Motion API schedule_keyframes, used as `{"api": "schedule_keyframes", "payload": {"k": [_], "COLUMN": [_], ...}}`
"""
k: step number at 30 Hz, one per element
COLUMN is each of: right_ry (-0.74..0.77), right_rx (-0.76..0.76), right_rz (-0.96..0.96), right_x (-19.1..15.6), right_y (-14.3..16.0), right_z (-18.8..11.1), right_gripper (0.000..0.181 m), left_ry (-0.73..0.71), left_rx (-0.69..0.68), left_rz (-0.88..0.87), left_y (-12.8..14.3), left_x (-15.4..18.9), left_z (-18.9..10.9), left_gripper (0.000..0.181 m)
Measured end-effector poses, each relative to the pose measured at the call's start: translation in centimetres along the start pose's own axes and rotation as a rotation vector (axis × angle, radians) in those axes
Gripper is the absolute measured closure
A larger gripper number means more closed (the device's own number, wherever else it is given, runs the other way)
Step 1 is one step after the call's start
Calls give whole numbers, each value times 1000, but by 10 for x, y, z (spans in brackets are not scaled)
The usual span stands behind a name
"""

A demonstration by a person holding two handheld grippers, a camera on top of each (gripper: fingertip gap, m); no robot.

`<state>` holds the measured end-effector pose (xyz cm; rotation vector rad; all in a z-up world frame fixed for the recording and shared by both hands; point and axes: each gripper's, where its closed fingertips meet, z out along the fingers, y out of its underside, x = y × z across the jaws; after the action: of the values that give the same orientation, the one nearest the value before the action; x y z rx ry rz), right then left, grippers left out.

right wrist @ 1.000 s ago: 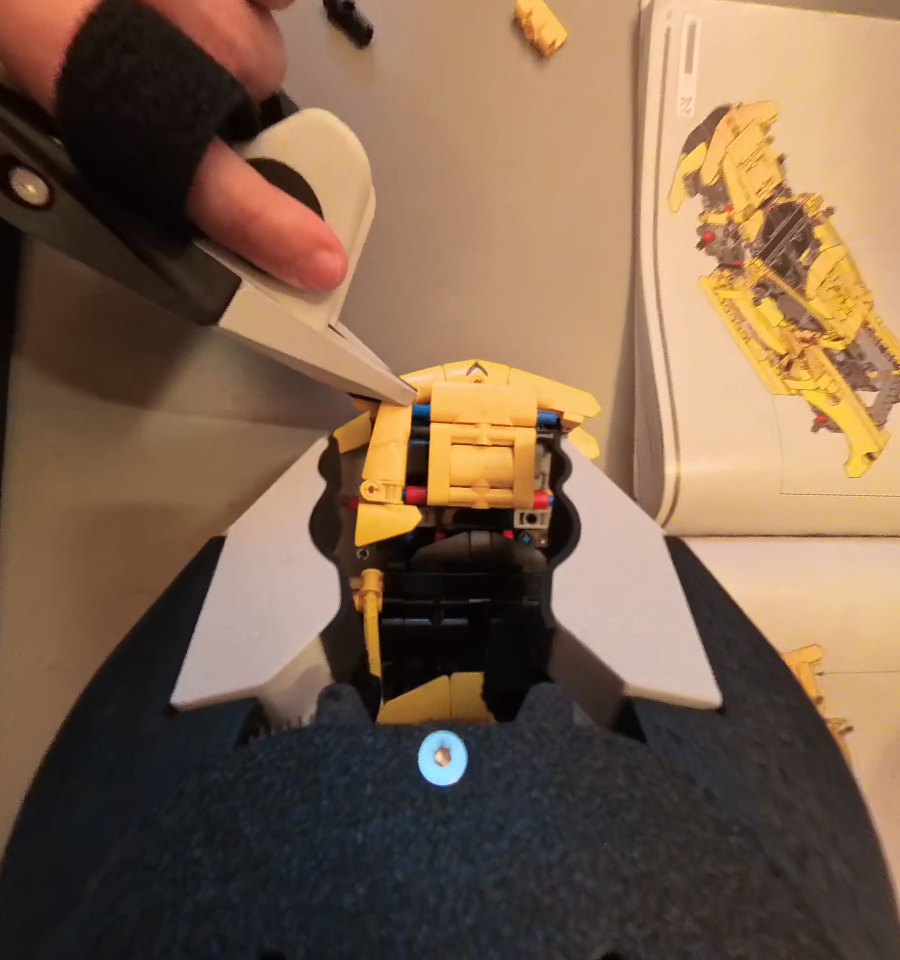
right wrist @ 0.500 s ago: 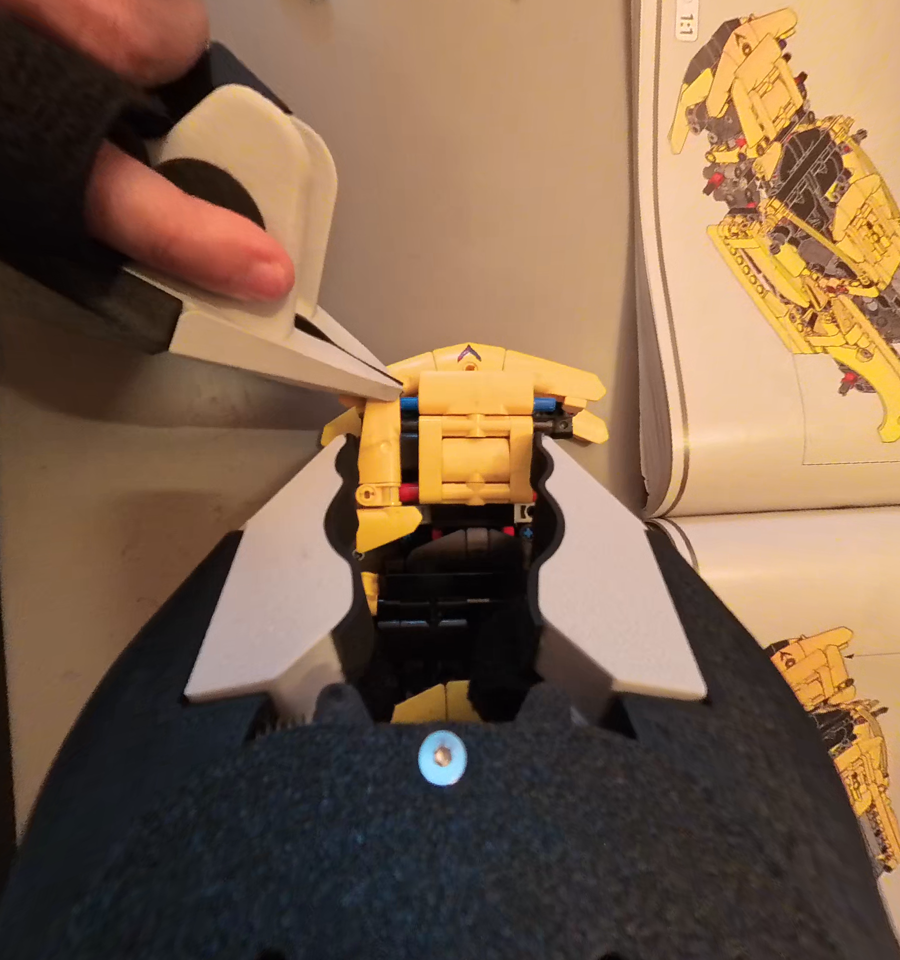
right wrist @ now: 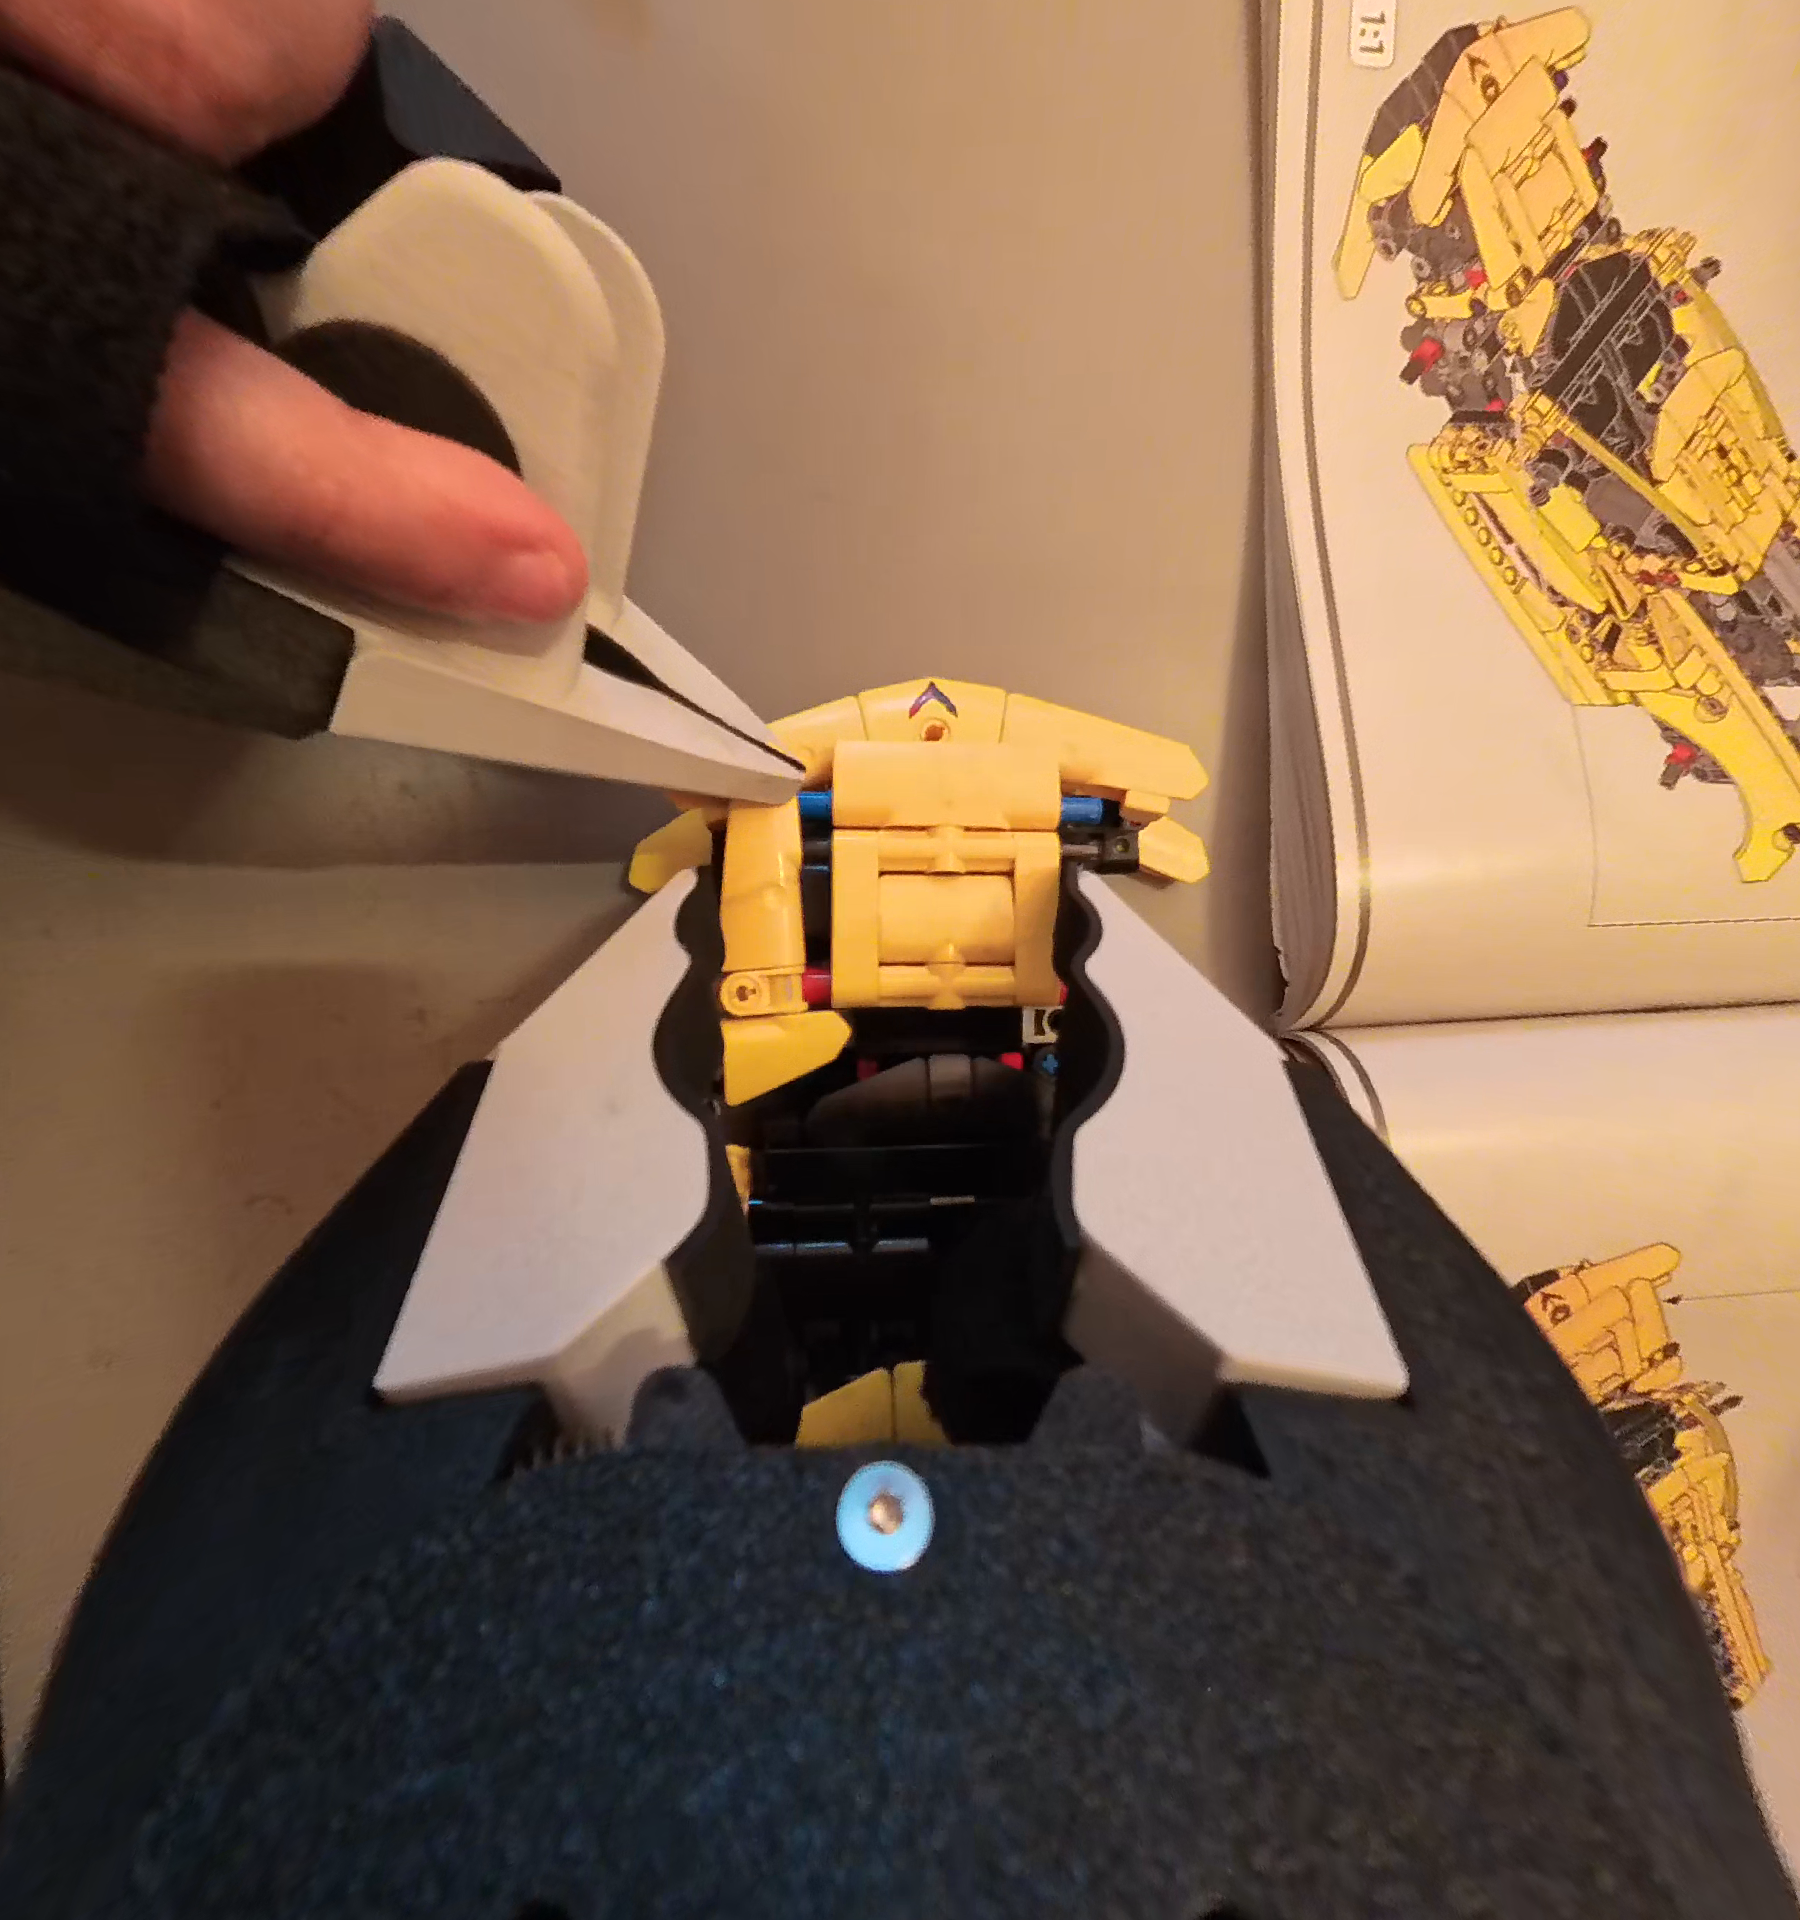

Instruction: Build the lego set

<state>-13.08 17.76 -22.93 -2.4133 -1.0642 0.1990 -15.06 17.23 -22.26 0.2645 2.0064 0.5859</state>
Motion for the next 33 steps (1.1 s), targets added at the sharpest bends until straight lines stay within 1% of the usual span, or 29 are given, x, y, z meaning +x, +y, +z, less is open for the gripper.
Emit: {"api": "schedule_keyframes", "payload": {"k": [12, 15, 18, 20, 23, 25, 27, 29, 30, 32, 33], "right_ry": [17, 7, -8, -19, -9, -23, -30, -38, -54, -75, -77], "right_rx": [6, 4, 6, 9, 10, 8, 3, 3, 6, 34, 51], "right_rz": [-25, -14, 7, 24, -3, -7, -26, -33, -34, -29, -29], "right_x": [0, 0, 0, 1, 1, -2, -4, -6, -8, -9, -8], "right_y": [-1, 0, 0, -1, -1, -1, 0, 0, 0, -2, -2], "right_z": [-1, -1, -1, -1, -1, -1, 0, 0, -1, -5, -8], "right_gripper": [119, 119, 119, 119, 118, 114, 108, 105, 102, 98, 96], "left_ry": [-19, -11, 10, 18, 31, 52, 74, 99, 103, 122, 155], "left_rx": [-13, 0, -19, -3, 90, 116, 142, 150, 155, 202, 262], "left_rz": [-18, -54, -128, -271, -506, -650, -744, -792, -824, -961, -1077], "left_y": [1, 1, 2, 2, 2, 7, 11, 16, 20, 28, 28], "left_x": [-2, -2, -2, -2, -2, 1, 5, 11, 13, 13, 11], "left_z": [0, 0, 1, 1, 1, 2, 2, 1, 0, -1, -2], "left_gripper": [179, 179, 179, 178, 178, 178, 178, 172, 172, 172, 171]}}
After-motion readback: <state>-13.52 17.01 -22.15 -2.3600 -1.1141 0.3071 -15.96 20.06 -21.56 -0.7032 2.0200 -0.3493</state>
